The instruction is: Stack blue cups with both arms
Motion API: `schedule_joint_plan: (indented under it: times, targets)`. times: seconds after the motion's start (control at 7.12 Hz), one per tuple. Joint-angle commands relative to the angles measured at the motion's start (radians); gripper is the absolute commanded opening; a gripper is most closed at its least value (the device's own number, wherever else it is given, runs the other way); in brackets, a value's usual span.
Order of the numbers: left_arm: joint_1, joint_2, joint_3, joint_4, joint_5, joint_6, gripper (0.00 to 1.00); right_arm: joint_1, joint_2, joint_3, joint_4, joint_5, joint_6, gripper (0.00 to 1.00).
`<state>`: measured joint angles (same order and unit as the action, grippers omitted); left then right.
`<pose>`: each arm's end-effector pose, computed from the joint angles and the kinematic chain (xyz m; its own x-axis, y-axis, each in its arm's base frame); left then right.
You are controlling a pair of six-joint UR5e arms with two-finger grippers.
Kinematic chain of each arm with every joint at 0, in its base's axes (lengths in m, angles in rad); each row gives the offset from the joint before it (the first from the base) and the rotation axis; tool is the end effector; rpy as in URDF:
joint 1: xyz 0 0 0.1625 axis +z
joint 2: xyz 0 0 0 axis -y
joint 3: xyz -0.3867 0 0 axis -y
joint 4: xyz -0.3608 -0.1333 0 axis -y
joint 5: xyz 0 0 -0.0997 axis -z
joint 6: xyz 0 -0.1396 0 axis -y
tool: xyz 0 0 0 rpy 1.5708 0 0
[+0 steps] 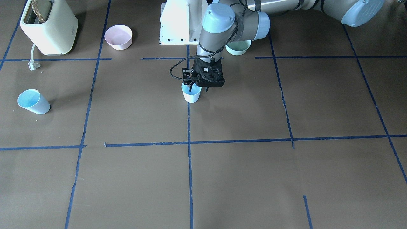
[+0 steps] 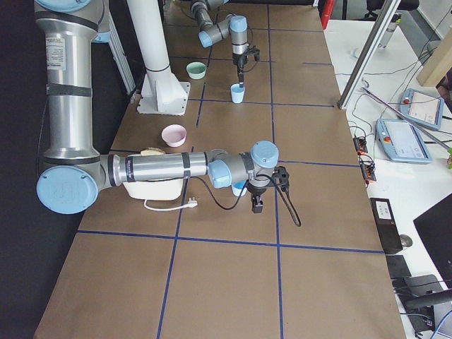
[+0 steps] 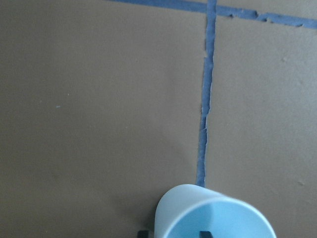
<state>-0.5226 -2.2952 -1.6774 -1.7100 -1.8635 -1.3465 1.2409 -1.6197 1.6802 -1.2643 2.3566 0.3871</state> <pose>0.5308 -0.4131 0.1789 0.5378 -0.0640 -0.8406 0.1559 0.9875 0.0245 -0.1195 -0.4556 0.5833 0.6572 -0.1010 0.7469 0.0586 0.9948 0.0830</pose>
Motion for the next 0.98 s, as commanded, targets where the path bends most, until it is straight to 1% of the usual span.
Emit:
schedule_joint_plan:
  times: [0.0,0.14,0.56,0.7,0.84]
  targets:
    - [-0.062,0.020,-0.045,-0.002,-0.006,0.003,1.00,-0.112,-0.064,0.004,0.242,-0.043,0.279,1.00]
    - [-0.065,0.022,-0.044,-0.002,-0.006,0.003,1.00,-0.124,-0.066,0.007,0.244,-0.042,0.314,1.00]
    - [-0.063,0.026,-0.045,-0.003,-0.006,0.003,1.00,-0.158,-0.085,0.006,0.244,-0.042,0.314,0.99]
    - [-0.063,0.026,-0.045,-0.002,-0.006,0.003,1.00,-0.173,-0.085,0.001,0.244,-0.046,0.315,0.97]
    - [-0.063,0.028,-0.050,-0.002,-0.006,0.003,1.00,-0.187,-0.085,0.000,0.243,-0.052,0.325,0.76]
